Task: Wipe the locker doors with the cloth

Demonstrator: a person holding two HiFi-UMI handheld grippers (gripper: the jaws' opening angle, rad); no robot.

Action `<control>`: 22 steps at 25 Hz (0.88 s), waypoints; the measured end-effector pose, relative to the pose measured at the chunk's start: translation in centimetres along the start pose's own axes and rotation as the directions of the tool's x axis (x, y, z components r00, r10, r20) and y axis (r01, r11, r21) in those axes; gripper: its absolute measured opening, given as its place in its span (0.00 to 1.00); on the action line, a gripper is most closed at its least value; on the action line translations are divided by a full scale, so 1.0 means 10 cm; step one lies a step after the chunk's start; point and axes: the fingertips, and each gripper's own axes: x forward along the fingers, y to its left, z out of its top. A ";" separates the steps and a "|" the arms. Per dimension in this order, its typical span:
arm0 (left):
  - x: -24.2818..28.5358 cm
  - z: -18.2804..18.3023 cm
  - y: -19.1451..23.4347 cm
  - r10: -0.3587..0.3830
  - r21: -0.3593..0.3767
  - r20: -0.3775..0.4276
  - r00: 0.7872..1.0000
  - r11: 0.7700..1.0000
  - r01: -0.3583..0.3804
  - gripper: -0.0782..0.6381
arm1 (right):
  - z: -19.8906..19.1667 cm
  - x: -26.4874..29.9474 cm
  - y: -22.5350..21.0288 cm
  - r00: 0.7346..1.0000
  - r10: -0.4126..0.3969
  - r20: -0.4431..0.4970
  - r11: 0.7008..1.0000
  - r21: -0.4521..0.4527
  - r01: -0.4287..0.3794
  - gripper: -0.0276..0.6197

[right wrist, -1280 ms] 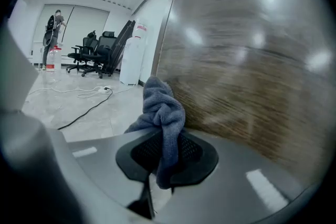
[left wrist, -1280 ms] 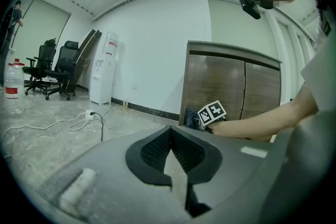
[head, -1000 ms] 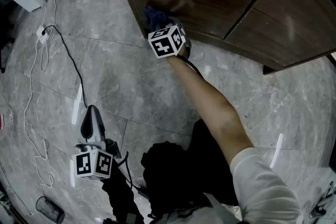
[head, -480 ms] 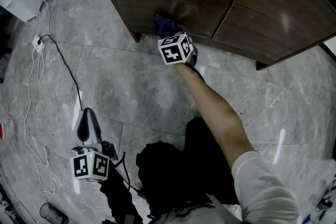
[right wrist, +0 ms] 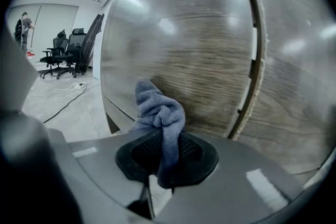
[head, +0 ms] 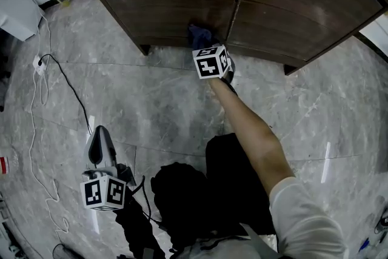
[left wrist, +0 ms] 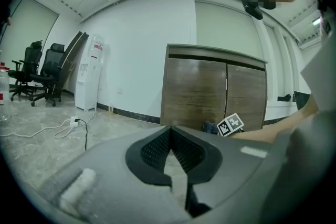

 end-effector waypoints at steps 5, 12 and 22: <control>-0.02 0.04 -0.09 -0.009 0.017 0.004 1.000 1.000 0.009 0.11 | -0.13 -0.10 -0.25 0.999 -0.039 -0.011 0.996 0.075 0.040 0.11; -0.03 0.06 -0.19 -0.026 0.029 0.007 1.000 0.999 0.026 0.11 | -0.31 -0.25 -0.60 0.995 -0.097 -0.029 0.984 0.150 0.100 0.11; -0.04 0.12 -0.31 -0.033 0.035 0.004 0.999 0.999 0.033 0.11 | -0.45 -0.41 -0.87 0.991 -0.132 -0.031 0.980 0.146 0.135 0.11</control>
